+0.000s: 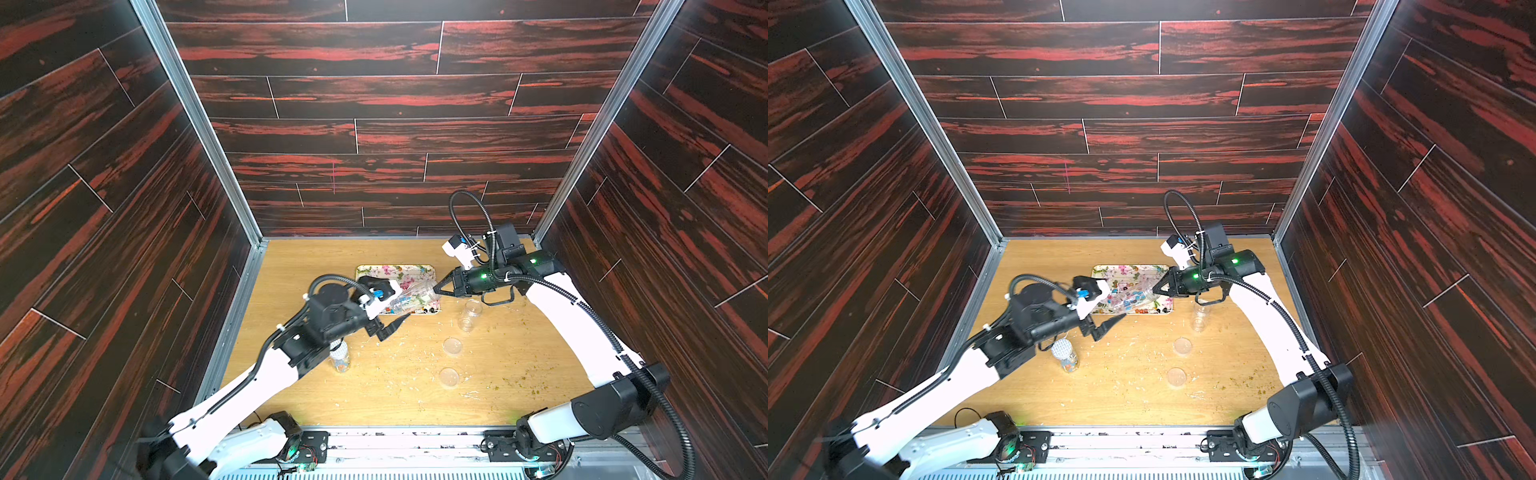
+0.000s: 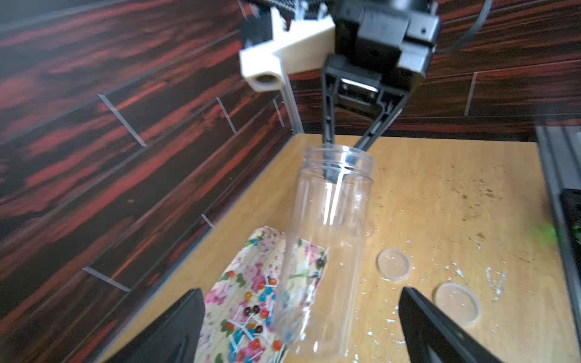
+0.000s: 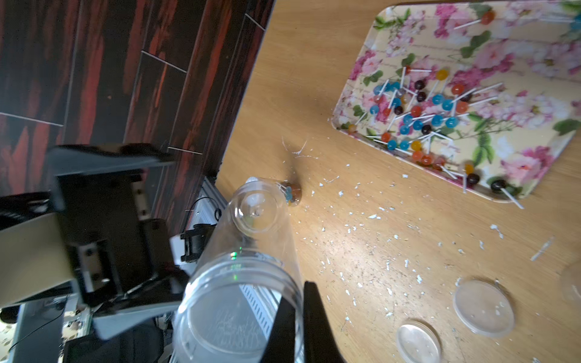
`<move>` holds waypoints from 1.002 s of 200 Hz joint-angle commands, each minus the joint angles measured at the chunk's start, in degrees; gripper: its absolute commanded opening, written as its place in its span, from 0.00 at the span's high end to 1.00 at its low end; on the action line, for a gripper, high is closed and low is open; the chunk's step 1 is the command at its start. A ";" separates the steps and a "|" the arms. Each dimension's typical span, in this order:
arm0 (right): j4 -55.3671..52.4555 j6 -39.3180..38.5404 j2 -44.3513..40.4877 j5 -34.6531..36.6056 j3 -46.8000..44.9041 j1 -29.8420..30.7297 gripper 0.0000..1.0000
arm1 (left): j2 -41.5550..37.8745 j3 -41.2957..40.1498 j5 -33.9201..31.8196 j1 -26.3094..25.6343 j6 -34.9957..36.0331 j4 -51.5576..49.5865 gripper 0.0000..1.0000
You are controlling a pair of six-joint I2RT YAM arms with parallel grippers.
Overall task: Pour the candies out of the jar
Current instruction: Place the jar at the center of the board.
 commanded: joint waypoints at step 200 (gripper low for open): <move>-15.08 12.95 -13.57 48.74 -23.04 -4.12 0.93 | -7.08 -5.48 -7.32 -0.16 -1.11 -0.54 0.00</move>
